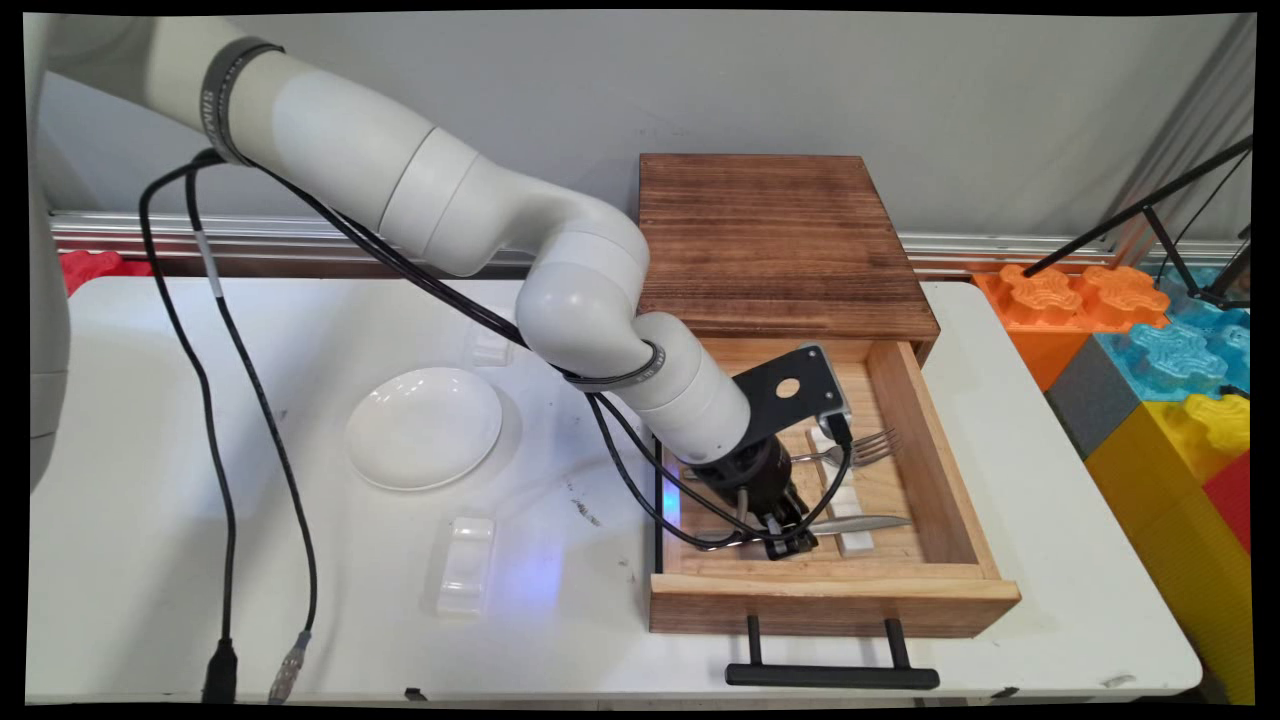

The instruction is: Place the picked object into the drawer

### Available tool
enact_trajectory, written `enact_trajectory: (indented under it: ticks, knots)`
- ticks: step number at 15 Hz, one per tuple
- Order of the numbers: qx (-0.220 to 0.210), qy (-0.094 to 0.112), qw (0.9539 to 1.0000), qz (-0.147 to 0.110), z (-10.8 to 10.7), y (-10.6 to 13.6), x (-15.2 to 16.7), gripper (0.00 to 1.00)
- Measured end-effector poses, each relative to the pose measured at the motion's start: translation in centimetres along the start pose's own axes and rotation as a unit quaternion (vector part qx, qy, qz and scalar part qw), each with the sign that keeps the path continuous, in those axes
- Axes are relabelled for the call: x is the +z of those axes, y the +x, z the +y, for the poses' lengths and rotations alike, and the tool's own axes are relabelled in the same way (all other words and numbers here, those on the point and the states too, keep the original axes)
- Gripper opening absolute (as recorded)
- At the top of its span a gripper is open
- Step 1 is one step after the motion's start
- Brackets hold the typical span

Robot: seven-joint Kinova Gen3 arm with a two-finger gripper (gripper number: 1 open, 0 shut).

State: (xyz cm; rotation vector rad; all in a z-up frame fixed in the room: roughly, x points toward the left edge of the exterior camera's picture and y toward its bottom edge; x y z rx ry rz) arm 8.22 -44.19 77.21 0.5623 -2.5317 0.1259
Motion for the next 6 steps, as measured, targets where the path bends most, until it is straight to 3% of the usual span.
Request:
enact_trajectory:
  ticks: [6]
  knots:
    - [-0.002,-0.002,1.0,0.001,-0.26,0.15,-0.09,1.0]
